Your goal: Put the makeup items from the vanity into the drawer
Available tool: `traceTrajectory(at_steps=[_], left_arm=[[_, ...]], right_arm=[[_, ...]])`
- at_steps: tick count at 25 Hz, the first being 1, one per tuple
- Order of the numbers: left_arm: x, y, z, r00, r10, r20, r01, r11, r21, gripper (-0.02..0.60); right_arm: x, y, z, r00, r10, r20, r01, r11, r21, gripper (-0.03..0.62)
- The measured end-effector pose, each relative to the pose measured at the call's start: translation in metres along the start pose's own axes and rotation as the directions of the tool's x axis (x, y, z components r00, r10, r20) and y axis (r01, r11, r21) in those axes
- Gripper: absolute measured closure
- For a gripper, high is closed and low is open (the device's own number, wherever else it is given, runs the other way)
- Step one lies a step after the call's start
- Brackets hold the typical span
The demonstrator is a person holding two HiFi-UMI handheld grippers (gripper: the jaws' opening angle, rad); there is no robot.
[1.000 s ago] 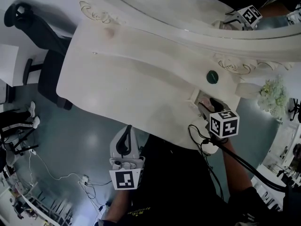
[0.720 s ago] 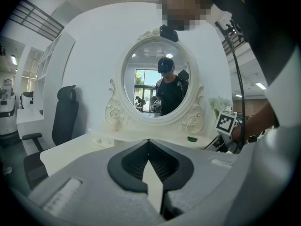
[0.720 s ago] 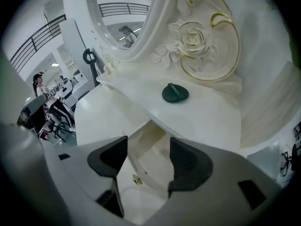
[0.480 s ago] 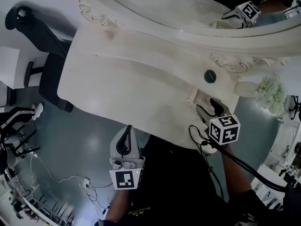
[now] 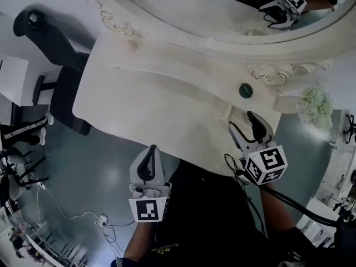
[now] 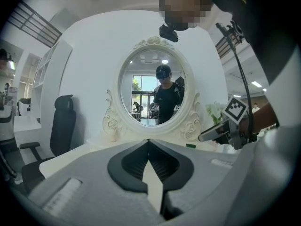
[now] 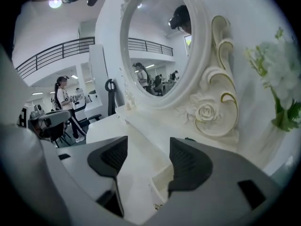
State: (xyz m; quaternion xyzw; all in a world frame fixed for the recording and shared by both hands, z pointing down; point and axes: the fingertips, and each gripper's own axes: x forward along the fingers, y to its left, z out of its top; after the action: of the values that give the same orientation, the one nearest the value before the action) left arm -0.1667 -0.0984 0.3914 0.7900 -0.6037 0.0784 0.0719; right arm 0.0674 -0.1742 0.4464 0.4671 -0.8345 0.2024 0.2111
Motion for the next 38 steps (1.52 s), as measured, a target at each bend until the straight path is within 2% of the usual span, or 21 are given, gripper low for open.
traceTrajectory(at_steps=[7, 12, 17, 21, 24, 27, 29, 30, 35, 38], left_arm=[[-0.014, -0.001, 0.030, 0.998, 0.002, 0.070, -0.004, 1.000, 0.028, 0.560], [-0.027, -0.008, 0.061, 0.990, -0.010, 0.139, 0.005, 0.999, 0.033, 0.560], [-0.046, -0.020, 0.095, 0.979, -0.033, 0.203, 0.023, 0.998, 0.050, 0.560], [-0.065, -0.030, 0.115, 0.969, -0.048, 0.244, 0.034, 0.998, 0.061, 0.560], [-0.078, -0.037, 0.122, 0.964, -0.055, 0.261, 0.037, 0.997, 0.073, 0.560], [-0.092, -0.043, 0.123, 0.965, -0.060, 0.256, 0.041, 0.996, 0.079, 0.560], [-0.100, -0.045, 0.120, 0.966, -0.072, 0.248, 0.053, 0.995, 0.081, 0.560], [-0.103, -0.046, 0.120, 0.966, -0.078, 0.248, 0.059, 0.995, 0.081, 0.560], [-0.113, -0.052, 0.123, 0.959, -0.106, 0.265, 0.082, 0.992, 0.101, 0.561], [-0.114, -0.055, 0.125, 0.955, -0.110, 0.276, 0.086, 0.991, 0.098, 0.560]], right_arm=[[-0.038, 0.028, 0.060, 0.979, 0.019, 0.203, -0.009, 0.999, -0.047, 0.324], [-0.079, 0.060, 0.106, 0.930, 0.073, 0.359, -0.045, 0.995, -0.088, 0.333], [-0.122, 0.084, 0.130, 0.887, 0.104, 0.451, -0.064, 0.993, -0.103, 0.338], [-0.154, 0.103, 0.135, 0.859, 0.120, 0.498, -0.068, 0.990, -0.121, 0.359], [-0.173, 0.113, 0.132, 0.849, 0.124, 0.514, -0.067, 0.990, -0.128, 0.370], [-0.191, 0.116, 0.125, 0.847, 0.101, 0.523, -0.045, 0.992, -0.119, 0.464], [-0.203, 0.117, 0.125, 0.835, 0.083, 0.544, -0.024, 0.993, -0.115, 0.530], [-0.207, 0.118, 0.125, 0.832, 0.078, 0.550, -0.016, 0.993, -0.117, 0.585], [-0.217, 0.119, 0.115, 0.840, 0.082, 0.536, -0.013, 0.991, -0.133, 0.594], [-0.218, 0.119, 0.116, 0.835, 0.081, 0.545, -0.010, 0.991, -0.133, 0.594]])
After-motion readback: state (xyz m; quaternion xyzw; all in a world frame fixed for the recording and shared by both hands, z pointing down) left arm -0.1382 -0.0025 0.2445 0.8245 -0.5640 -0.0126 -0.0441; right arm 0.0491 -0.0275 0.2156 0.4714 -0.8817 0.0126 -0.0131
